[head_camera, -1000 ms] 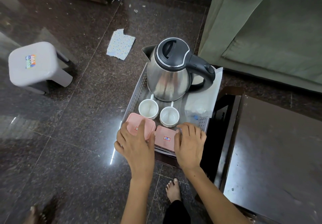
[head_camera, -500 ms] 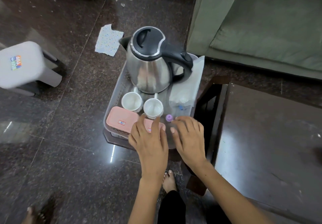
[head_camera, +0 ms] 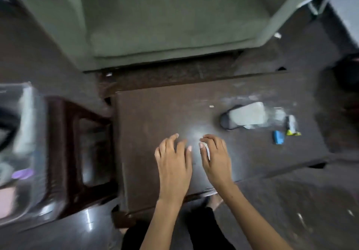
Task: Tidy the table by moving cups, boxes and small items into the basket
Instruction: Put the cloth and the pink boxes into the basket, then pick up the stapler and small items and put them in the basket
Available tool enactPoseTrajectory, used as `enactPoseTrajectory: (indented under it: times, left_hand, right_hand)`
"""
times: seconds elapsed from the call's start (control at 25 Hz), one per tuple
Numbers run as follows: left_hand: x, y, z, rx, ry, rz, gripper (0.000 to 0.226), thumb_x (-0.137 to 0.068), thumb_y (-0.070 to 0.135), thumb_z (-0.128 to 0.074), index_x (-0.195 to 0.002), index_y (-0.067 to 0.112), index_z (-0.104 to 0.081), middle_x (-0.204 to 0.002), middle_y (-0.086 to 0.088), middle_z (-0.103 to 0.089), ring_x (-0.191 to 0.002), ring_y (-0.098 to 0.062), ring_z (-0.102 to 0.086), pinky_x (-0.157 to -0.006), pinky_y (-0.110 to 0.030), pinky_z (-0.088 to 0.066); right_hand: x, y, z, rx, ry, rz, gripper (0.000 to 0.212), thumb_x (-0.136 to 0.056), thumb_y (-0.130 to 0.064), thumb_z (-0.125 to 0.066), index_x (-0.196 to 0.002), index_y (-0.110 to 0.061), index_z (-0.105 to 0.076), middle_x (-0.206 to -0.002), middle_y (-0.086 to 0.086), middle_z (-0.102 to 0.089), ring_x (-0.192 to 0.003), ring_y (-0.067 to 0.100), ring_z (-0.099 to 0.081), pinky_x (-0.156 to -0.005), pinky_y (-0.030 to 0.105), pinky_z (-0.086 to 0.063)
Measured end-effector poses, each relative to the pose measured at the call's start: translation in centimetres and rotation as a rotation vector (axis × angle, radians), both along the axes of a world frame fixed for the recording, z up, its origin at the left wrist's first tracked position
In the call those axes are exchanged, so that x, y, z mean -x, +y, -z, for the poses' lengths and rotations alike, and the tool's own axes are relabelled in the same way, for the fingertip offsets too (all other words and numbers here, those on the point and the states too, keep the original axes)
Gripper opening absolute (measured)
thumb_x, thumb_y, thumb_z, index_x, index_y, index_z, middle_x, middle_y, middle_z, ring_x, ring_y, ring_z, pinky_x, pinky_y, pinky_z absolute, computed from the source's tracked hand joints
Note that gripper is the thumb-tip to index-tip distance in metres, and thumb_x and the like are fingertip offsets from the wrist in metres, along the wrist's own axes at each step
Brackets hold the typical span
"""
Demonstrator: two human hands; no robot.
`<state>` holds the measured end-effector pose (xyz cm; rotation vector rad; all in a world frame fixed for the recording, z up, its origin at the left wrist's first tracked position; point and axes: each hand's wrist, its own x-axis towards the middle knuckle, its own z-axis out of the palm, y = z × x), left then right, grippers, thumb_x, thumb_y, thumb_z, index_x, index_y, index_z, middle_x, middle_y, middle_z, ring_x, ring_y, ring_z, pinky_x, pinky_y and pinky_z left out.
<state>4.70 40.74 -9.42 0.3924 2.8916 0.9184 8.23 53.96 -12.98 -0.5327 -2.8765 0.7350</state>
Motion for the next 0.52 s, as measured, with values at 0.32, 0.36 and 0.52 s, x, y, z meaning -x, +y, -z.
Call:
enactPoseTrajectory:
  times: [0.32,0.36,0.52]
  left_hand:
    - [-6.5,25.3,2.6,-0.08,-0.037,0.272,0.026,-0.09,0.03,-0.042,-0.1,0.021,-0.064,-0.112,-0.003,-0.062,-0.106,-0.021,-0.051,-0.088,-0.031,-0.032]
    - [-6.8,27.2,3.1,-0.065,-0.036,0.282,0.027,-0.09,0.031,-0.042,-0.101,0.02,-0.064,-0.113,-0.003,-0.062,-0.105,-0.021,-0.052,-0.087,-0.032,-0.032]
    - [-7.1,31.9,4.9,-0.015,-0.048,0.3,0.029,-0.089,0.031,-0.041,-0.1,0.019,-0.064,-0.113,-0.005,-0.063,-0.105,-0.023,-0.051,-0.086,-0.033,-0.031]
  right_hand:
    - [-8.1,25.8,2.4,-0.127,-0.2,0.272,0.02,-0.095,-0.027,-0.044,-0.099,-0.015,-0.061,-0.108,0.001,-0.058,-0.101,0.021,-0.05,-0.064,0.032,-0.051]
    - [-8.4,28.1,3.1,-0.112,-0.253,0.301,0.018,-0.095,-0.023,-0.047,-0.103,-0.013,-0.06,-0.11,0.004,-0.057,-0.103,0.025,-0.051,-0.066,0.035,-0.05]
    - [-7.2,33.7,5.7,-0.029,-0.471,0.33,0.031,-0.094,-0.022,-0.048,-0.124,-0.018,-0.05,-0.126,0.007,-0.046,-0.114,0.028,-0.047,-0.074,0.041,-0.051]
